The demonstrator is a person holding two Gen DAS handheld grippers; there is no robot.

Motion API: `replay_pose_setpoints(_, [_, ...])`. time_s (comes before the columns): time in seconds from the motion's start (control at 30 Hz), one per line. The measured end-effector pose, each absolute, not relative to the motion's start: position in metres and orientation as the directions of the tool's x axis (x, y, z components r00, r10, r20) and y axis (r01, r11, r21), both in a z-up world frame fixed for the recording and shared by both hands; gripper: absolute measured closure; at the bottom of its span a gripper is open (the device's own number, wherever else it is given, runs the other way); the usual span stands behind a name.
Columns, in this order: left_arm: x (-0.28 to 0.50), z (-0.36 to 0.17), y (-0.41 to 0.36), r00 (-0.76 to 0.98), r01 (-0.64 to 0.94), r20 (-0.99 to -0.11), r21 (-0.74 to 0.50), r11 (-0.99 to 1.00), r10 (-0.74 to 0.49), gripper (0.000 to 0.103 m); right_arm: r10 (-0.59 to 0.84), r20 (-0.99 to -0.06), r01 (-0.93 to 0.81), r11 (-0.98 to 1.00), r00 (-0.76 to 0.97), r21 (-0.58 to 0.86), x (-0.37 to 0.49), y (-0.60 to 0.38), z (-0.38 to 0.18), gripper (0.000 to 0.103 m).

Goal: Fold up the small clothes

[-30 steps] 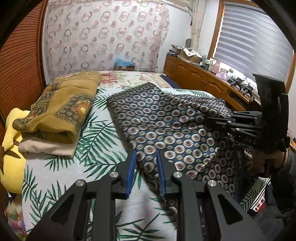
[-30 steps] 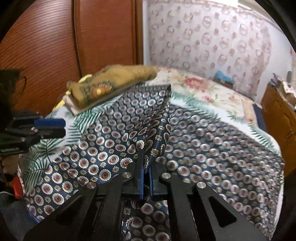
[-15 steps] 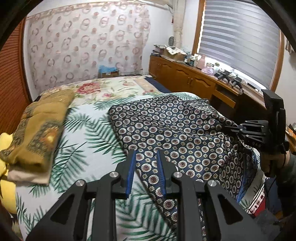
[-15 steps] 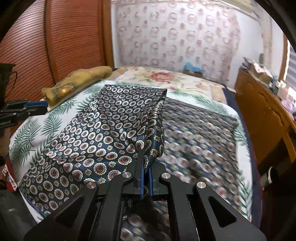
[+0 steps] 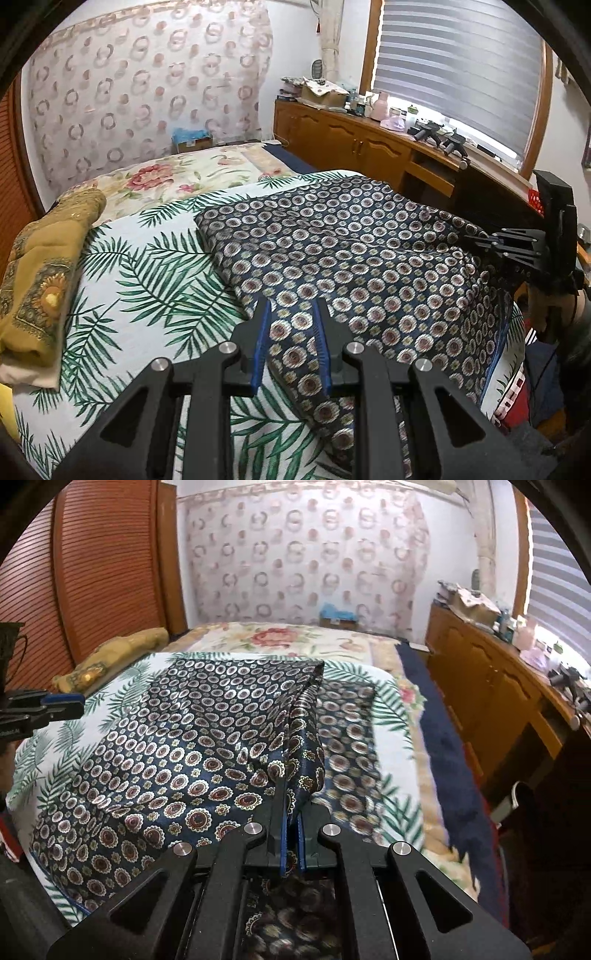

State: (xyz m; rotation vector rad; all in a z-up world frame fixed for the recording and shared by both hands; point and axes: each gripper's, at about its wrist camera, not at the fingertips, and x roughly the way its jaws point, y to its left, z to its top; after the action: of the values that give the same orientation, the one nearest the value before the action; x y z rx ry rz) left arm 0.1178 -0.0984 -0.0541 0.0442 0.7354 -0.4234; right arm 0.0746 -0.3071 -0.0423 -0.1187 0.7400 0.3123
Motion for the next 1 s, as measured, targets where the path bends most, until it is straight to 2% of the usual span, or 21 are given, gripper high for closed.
replay_pose_setpoints(0.53, [0.128, -0.052, -0.102, 0.672, 0.376, -0.654, -0.102, 0.921, -0.347, 0.083, 0.159, -0.715, -0.256, 0.966, 0.681, -0.030, 0.065, -0.340, -0.056, 0.102])
replay_pose_setpoints(0.67, [0.135, -0.052, -0.102, 0.672, 0.377, -0.656, -0.095, 0.921, -0.343, 0.083, 0.160, -0.710, -0.254, 0.967, 0.686, -0.027, 0.068, -0.344, -0.047, 0.090])
replay_pose_setpoints(0.73, [0.140, -0.053, -0.102, 0.671, 0.376, -0.658, -0.094, 0.922, -0.341, 0.083, 0.153, -0.701, -0.252, 0.967, 0.697, -0.040, 0.068, -0.346, -0.040, 0.079])
replay_pose_setpoints(0.8, [0.146, -0.053, -0.102, 0.670, 0.374, -0.662, -0.092, 0.923, -0.337, 0.083, 0.140, -0.688, -0.243, 0.969, 0.712, -0.054, 0.070, -0.347, -0.031, 0.061])
replay_pose_setpoints(0.83, [0.151, -0.053, -0.102, 0.668, 0.372, -0.664, -0.092, 0.924, -0.335, 0.083, 0.136, -0.681, -0.237, 0.970, 0.719, -0.057, 0.071, -0.349, -0.027, 0.057])
replay_pose_setpoints(1.0, [0.176, -0.059, -0.100, 0.651, 0.366, -0.683, -0.100, 0.925, -0.332, 0.083, 0.153, -0.662, -0.244, 0.969, 0.734, -0.047, 0.090, -0.356, -0.012, 0.053])
